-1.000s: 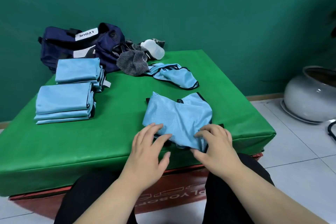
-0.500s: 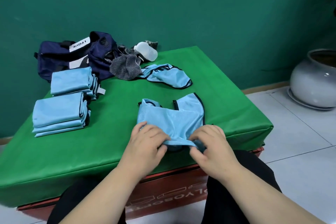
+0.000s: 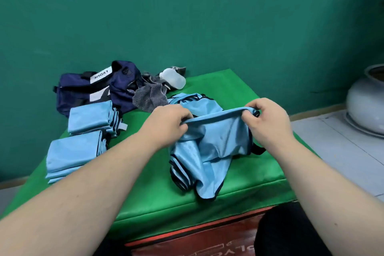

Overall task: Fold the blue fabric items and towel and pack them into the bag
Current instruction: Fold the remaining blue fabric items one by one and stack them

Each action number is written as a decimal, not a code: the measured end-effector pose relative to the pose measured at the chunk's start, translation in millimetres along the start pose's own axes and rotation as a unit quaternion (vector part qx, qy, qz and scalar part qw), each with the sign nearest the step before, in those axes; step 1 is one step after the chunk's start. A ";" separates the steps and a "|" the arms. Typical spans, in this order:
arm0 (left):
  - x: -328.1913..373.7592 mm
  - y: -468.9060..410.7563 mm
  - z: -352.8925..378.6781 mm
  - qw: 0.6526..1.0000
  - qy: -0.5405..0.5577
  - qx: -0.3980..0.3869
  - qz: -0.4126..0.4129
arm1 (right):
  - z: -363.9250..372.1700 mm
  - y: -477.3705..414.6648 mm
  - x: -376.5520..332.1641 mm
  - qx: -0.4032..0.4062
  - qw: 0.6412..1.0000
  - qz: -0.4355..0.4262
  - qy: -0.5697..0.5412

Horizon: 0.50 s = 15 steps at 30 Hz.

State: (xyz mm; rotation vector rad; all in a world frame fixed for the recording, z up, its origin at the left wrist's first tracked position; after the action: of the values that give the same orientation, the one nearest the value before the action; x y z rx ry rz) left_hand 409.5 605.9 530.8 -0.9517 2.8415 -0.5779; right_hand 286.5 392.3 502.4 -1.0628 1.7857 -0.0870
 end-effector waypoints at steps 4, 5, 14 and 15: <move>-26.8 -41.4 4.9 0.997 -0.033 0.014 -0.075 | 4.1 -58.1 -2.1 0.026 0.999 0.008 0.019; -32.9 -46.9 8.7 0.994 -0.030 0.017 -0.100 | 9.1 -66.0 -1.0 0.027 0.999 0.009 0.032; 3.0 27.9 65.6 0.996 0.064 0.012 -0.061 | 61.4 36.7 37.7 -0.080 0.990 -0.028 0.110; 6.9 43.4 68.1 0.996 0.075 0.018 -0.044 | 65.5 57.6 39.0 -0.099 0.990 -0.052 0.087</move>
State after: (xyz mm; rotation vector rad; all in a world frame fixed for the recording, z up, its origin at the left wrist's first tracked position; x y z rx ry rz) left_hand 393.3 611.5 451.6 -1.0739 2.9192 -0.7379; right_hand 298.3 426.3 413.9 -1.3253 1.9251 -0.0698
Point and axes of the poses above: each hand's wrist, its own y-axis away from the middle knuckle, its own z-axis out of the palm, x = y × z, the point moved 7 cm from there along -y, towards the middle knuckle, and after that the axes turned 5 degrees about x, right-handed, at the moved point
